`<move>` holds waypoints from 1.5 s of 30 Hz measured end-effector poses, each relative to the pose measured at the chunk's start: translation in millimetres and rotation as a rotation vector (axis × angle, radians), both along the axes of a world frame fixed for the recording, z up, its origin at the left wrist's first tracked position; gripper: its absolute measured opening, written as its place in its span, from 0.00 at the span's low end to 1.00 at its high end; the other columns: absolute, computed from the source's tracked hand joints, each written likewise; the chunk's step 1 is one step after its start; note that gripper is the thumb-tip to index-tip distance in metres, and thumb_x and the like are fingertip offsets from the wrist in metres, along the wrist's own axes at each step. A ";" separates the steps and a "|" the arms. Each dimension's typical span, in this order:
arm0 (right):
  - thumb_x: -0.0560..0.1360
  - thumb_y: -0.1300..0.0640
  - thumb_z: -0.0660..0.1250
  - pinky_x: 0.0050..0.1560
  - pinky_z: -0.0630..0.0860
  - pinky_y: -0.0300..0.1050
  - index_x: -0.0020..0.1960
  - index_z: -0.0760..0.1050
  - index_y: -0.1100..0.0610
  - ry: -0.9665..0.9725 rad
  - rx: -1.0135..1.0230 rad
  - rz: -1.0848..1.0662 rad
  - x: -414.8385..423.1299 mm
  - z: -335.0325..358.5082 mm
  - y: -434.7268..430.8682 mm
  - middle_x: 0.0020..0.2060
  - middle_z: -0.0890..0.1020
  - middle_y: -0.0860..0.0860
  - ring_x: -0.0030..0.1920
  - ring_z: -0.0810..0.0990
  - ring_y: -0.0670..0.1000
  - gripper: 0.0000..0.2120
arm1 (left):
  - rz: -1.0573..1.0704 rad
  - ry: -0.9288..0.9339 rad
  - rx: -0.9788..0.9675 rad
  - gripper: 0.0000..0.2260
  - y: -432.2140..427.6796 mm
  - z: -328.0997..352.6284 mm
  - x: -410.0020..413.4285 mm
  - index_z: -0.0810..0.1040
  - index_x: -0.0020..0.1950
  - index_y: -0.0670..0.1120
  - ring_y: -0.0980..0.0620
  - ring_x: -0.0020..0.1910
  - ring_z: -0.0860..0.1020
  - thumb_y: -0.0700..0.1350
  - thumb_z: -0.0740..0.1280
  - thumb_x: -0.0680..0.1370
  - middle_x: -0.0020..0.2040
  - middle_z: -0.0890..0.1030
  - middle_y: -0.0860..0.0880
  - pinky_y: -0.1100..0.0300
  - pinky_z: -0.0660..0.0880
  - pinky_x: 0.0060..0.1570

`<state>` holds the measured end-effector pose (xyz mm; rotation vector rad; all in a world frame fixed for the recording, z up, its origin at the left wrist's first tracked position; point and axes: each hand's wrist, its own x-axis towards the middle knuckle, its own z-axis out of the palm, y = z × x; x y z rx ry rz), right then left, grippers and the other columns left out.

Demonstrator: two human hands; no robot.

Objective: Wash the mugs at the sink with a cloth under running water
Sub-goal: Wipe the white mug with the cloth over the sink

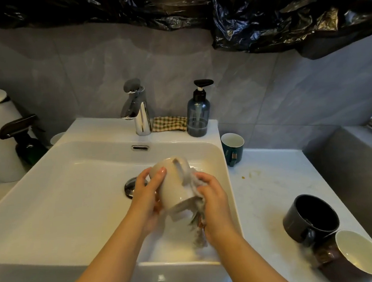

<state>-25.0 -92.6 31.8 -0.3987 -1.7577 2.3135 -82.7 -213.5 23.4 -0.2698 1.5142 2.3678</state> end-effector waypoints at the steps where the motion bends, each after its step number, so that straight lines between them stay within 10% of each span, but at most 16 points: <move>1: 0.76 0.57 0.63 0.49 0.77 0.44 0.50 0.78 0.46 0.044 0.095 0.046 2.2 -1.3 -3.3 0.55 0.79 0.48 0.54 0.78 0.49 0.08 | -0.024 -0.042 0.048 0.33 1.2 -1.3 -0.7 0.72 0.65 0.46 0.42 0.53 0.80 0.54 0.76 0.63 0.58 0.79 0.41 0.50 0.79 0.41; 4: 0.81 0.53 0.57 0.68 0.63 0.37 0.61 0.63 0.32 0.097 0.433 0.232 5.6 -5.4 -14.2 0.70 0.61 0.36 0.68 0.62 0.36 0.17 | -0.129 -0.136 0.119 0.15 4.2 2.3 6.3 0.80 0.51 0.44 0.46 0.38 0.83 0.53 0.66 0.72 0.43 0.85 0.42 0.55 0.80 0.34; 8: 0.81 0.50 0.53 0.64 0.57 0.29 0.65 0.56 0.35 0.080 0.433 0.169 -7.4 -0.4 -4.5 0.68 0.59 0.36 0.68 0.58 0.36 0.16 | -0.297 -0.165 0.118 0.15 2.1 1.8 8.6 0.82 0.48 0.44 0.47 0.36 0.82 0.52 0.62 0.72 0.40 0.84 0.43 0.55 0.77 0.40; 13: 0.79 0.48 0.58 0.38 0.69 0.37 0.38 0.69 0.51 0.024 0.570 0.044 -22.9 12.4 6.5 0.35 0.74 0.46 0.37 0.72 0.44 0.13 | -0.388 -0.227 0.138 0.16 4.5 11.7 9.0 0.85 0.37 0.43 0.44 0.35 0.81 0.53 0.64 0.67 0.38 0.82 0.42 0.52 0.74 0.45; 22: 0.79 0.44 0.57 0.39 0.74 0.42 0.44 0.71 0.53 -0.123 0.574 -0.243 -26.0 19.1 13.2 0.37 0.76 0.47 0.39 0.76 0.46 0.14 | -0.247 -0.212 0.134 0.29 8.1 8.2 16.5 0.71 0.63 0.49 0.36 0.53 0.76 0.51 0.73 0.65 0.59 0.72 0.41 0.33 0.75 0.48; 31: 0.77 0.44 0.60 0.53 0.77 0.54 0.45 0.74 0.57 -0.266 0.434 -0.110 -33.5 26.2 29.8 0.49 0.78 0.59 0.48 0.78 0.57 0.16 | -0.309 -0.075 -0.058 0.39 -11.7 7.9 2.9 0.70 0.60 0.50 0.43 0.51 0.76 0.50 0.74 0.50 0.55 0.74 0.44 0.51 0.78 0.32; 39: 0.79 0.42 0.54 0.52 0.75 0.47 0.51 0.74 0.50 -0.285 0.205 0.253 -16.3 36.5 12.6 0.47 0.78 0.52 0.49 0.77 0.50 0.15 | -0.216 -0.090 -0.078 0.22 -14.0 1.7 6.3 0.75 0.52 0.50 0.46 0.39 0.77 0.54 0.72 0.60 0.42 0.77 0.45 0.59 0.73 0.24; 45: 0.71 0.57 0.73 0.51 0.76 0.47 0.61 0.72 0.52 -0.162 0.675 0.923 7.2 42.5 14.8 0.46 0.78 0.50 0.44 0.78 0.46 0.20 | -0.238 -0.192 -0.074 0.15 -15.6 1.5 6.9 0.78 0.40 0.46 0.46 0.30 0.74 0.56 0.68 0.62 0.29 0.76 0.45 0.63 0.65 0.24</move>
